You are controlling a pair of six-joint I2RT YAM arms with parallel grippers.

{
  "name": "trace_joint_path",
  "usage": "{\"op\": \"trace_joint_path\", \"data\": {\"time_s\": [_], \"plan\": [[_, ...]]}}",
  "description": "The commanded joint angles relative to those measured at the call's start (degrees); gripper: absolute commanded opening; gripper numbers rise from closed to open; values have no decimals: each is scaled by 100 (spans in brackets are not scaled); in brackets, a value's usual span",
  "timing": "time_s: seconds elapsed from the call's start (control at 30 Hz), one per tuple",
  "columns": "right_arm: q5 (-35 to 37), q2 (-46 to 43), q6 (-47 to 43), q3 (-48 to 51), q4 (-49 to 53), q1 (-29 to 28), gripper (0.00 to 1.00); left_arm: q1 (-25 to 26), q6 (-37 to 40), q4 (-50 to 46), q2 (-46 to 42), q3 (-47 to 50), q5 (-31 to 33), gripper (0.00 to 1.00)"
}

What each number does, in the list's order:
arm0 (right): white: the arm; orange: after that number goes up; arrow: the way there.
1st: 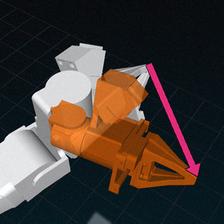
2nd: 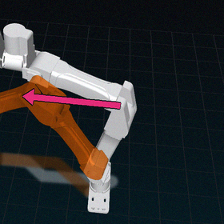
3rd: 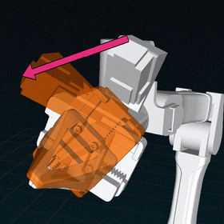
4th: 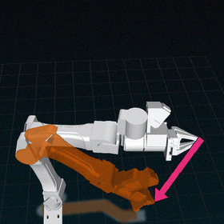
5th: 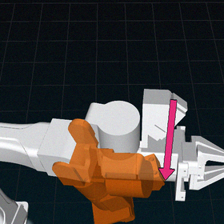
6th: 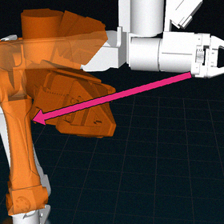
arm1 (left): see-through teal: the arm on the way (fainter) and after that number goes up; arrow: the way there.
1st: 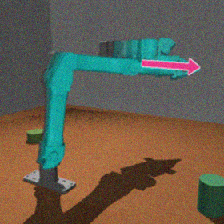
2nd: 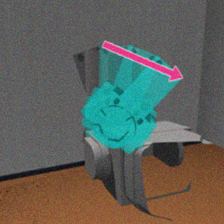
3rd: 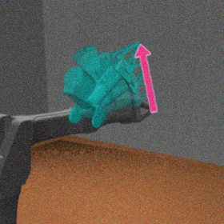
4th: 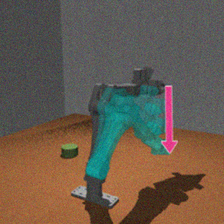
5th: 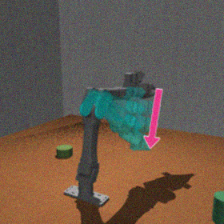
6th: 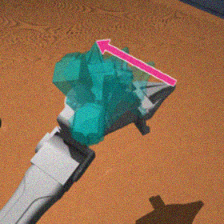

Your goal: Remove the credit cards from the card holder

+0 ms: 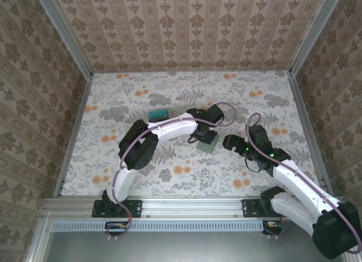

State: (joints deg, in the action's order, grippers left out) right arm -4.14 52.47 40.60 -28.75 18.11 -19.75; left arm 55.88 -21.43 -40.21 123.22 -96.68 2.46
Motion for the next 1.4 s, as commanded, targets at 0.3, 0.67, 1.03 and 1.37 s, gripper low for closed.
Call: {"op": "trace_joint_path", "data": {"time_s": [0.3,0.67,1.03,1.37], "plan": [[-1069,1570,183,-706,-1206,-392,0,-610,-1018,1235,-1261,1580,-923,0],[-1801,3591,595,-1626,-1991,-697,0,-666,-1154,1270,-1283,1660,-1116,0],[-1297,4722,719,-1822,-1404,-697,0,-818,-1266,1348,-1487,1873,-1212,0],[-530,4852,722,-1774,-723,-697,0,-1308,-1445,1446,-2161,2323,-1436,0]]}}
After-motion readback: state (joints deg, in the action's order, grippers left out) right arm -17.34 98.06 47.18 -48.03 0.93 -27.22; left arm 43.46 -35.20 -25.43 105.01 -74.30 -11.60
